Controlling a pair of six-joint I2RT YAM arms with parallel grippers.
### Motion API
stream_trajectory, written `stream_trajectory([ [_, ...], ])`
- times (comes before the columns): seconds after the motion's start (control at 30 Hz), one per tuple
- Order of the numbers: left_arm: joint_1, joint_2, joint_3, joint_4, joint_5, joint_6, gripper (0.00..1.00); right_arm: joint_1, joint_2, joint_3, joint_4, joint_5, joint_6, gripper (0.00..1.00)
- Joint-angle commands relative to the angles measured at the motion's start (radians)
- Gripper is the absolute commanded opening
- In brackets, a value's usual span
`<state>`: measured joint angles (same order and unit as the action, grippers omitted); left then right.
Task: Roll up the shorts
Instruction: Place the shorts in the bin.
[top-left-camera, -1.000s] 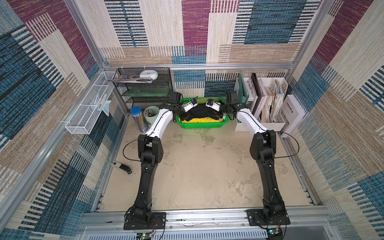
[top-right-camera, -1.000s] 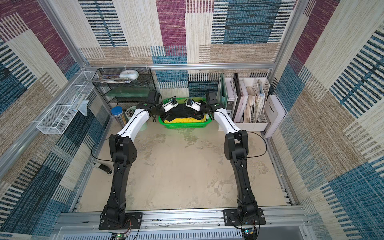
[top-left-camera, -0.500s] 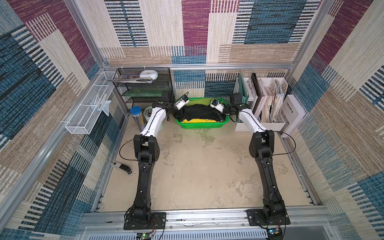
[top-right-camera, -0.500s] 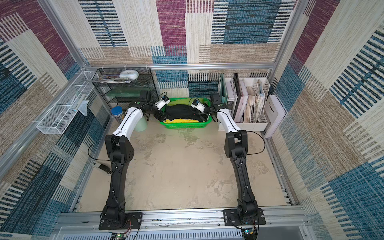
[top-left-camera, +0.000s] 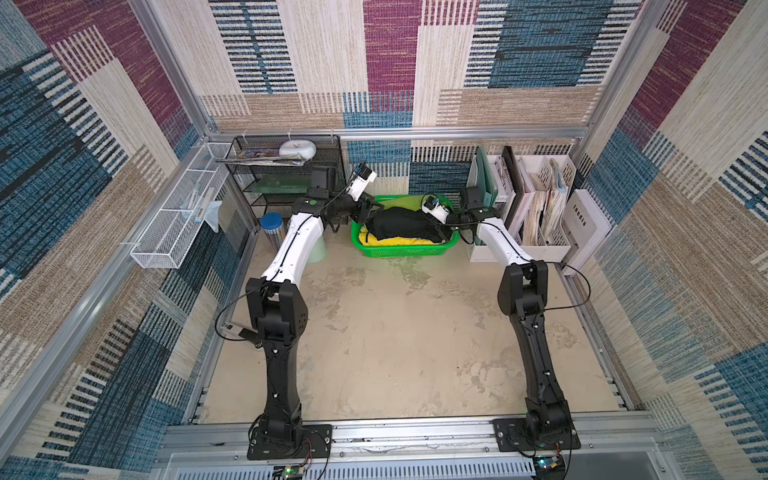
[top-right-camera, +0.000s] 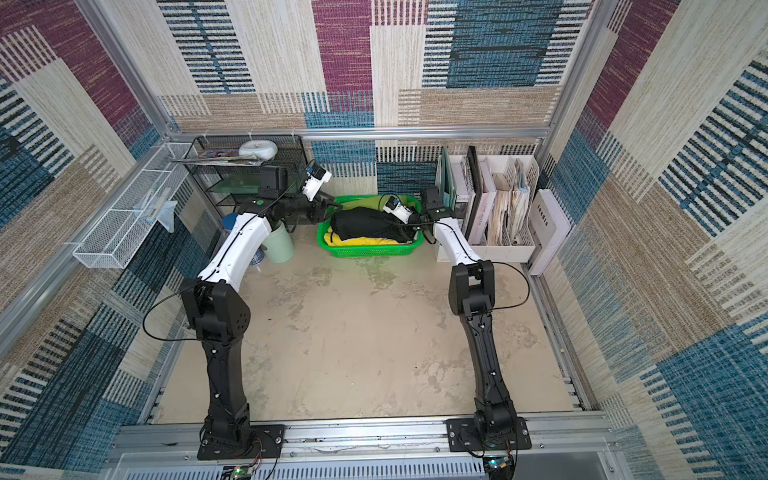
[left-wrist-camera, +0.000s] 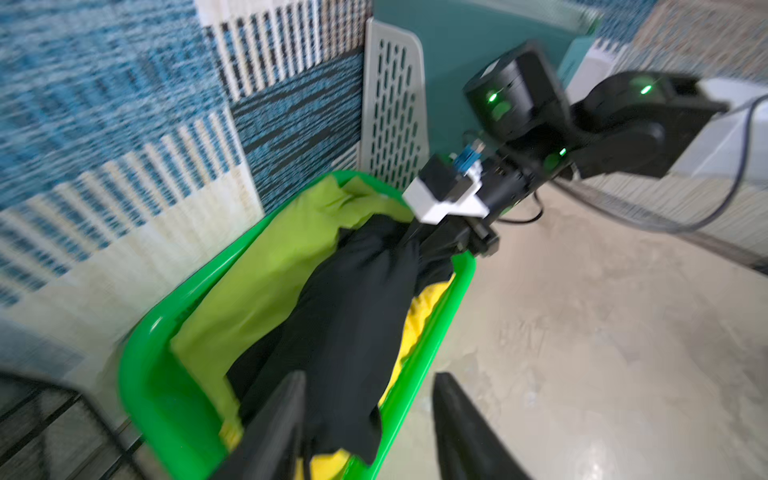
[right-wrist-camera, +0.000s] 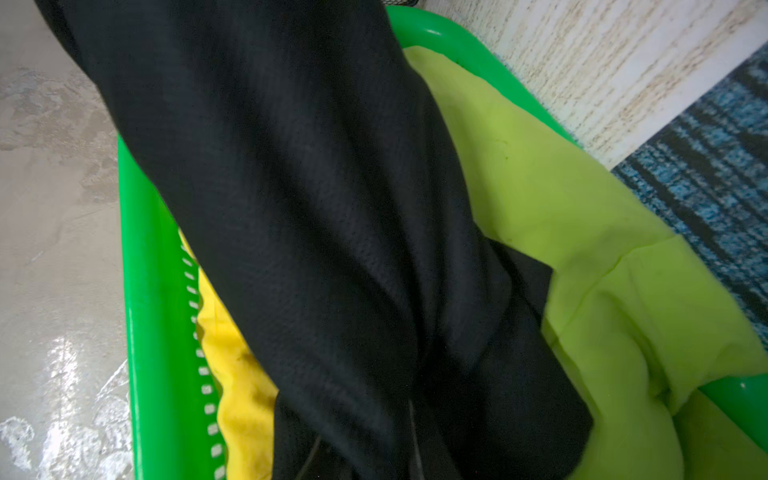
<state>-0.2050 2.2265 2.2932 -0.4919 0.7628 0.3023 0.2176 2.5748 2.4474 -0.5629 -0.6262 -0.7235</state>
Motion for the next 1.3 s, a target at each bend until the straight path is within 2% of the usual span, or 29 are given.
stream_trajectory([
  [0.0,-0.051,0.156,0.214,-0.020,0.076,-0.105,0.00,-0.001,-0.008,-0.025,0.032,0.058,0.033,0.10],
  [0.07,-0.070,0.299,0.404,-0.051,0.056,-0.164,0.00,0.000,-0.023,-0.056,0.058,0.059,0.042,0.10],
  [0.1,-0.071,0.343,0.456,-0.040,0.050,-0.194,0.00,0.000,-0.030,-0.069,0.067,0.059,0.044,0.10],
  [0.23,-0.074,0.364,0.351,0.085,0.007,-0.246,0.00,0.000,-0.050,-0.105,0.078,0.065,0.042,0.10],
  [0.47,-0.091,0.424,0.348,-0.050,-0.077,-0.135,0.00,0.001,-0.095,-0.164,0.127,0.035,0.052,0.13],
  [0.53,-0.089,0.441,0.338,-0.072,-0.122,-0.114,0.00,0.002,-0.107,-0.178,0.144,0.018,0.058,0.19],
  [0.73,-0.081,0.479,0.313,-0.122,-0.175,-0.075,0.00,0.003,-0.158,-0.207,0.159,0.013,0.070,0.50],
  [0.87,-0.077,0.490,0.299,-0.109,-0.221,-0.075,0.00,0.003,-0.196,-0.208,0.122,-0.003,0.051,0.64],
  [1.07,-0.077,0.484,0.289,-0.102,-0.229,-0.062,0.00,0.005,-0.275,-0.246,0.061,0.004,0.014,0.71],
  [1.27,-0.077,0.466,0.270,-0.111,-0.240,-0.050,0.00,0.005,-0.427,-0.403,0.125,-0.028,0.002,0.73],
])
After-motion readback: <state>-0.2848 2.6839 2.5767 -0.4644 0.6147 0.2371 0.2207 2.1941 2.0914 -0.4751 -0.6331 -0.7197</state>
